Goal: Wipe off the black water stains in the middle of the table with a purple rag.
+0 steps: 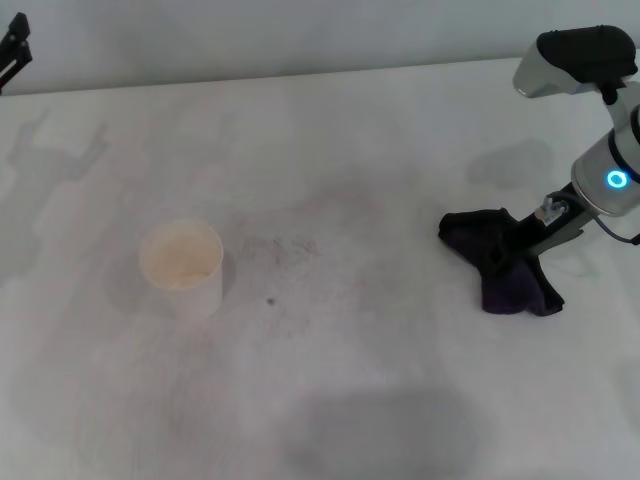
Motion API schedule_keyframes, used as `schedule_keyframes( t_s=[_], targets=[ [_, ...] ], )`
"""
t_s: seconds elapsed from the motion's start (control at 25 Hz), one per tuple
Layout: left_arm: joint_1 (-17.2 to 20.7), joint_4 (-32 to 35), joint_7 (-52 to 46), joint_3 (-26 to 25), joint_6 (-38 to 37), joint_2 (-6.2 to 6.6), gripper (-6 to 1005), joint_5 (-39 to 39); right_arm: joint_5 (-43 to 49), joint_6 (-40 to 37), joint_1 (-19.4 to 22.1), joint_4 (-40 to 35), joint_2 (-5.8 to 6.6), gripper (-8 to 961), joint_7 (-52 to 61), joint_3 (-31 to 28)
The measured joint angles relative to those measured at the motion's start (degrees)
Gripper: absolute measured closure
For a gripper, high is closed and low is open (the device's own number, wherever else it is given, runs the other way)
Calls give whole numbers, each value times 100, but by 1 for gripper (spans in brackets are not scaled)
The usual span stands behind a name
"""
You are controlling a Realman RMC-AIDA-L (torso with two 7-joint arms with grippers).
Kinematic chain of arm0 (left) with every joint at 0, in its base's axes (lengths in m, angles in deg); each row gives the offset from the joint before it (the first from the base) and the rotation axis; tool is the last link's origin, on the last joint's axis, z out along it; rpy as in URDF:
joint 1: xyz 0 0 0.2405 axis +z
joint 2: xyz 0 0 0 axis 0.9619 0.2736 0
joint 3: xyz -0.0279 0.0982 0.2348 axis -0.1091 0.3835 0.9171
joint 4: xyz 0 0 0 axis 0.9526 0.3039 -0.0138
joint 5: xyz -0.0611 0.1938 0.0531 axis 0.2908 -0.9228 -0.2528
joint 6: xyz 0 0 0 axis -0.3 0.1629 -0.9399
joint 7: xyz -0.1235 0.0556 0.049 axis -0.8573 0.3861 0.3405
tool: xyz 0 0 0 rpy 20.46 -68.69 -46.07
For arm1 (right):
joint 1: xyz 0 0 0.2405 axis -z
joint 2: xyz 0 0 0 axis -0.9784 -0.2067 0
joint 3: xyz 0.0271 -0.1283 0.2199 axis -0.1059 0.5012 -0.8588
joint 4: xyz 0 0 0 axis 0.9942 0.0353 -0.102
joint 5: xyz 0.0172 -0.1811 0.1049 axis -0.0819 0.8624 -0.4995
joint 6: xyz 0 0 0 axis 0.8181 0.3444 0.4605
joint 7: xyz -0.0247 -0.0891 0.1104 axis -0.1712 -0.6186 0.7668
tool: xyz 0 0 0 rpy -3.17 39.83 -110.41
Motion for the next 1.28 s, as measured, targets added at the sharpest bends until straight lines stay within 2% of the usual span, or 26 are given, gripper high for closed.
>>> schedule_keyframes(
  t_s=[0.2,0.4,0.6,0.72,0.96,1.16,1.28],
  targets=[
    [16,0,67,-29,-10,-47,110,-3,-1,7,-72,-123,25,626,-30,-7],
    [32,7,105,-30,-11,-107,111,1,-19,29,-50,-94,25,576,-49,-36],
    [74,64,195,-29,-10,-194,112,17,-43,288,-11,215,29,575,-34,-89],
    [86,64,199,-31,-10,-198,111,22,-48,467,-35,320,47,574,-37,-240],
    [94,56,201,-115,-10,-218,110,25,-146,677,-23,804,8,573,-33,-280],
    [94,62,203,-118,-10,-231,111,26,-292,585,-19,924,30,571,-15,-328],
    [93,62,206,-165,-13,-231,111,22,-308,292,52,872,54,570,-146,-556]
  ],
)
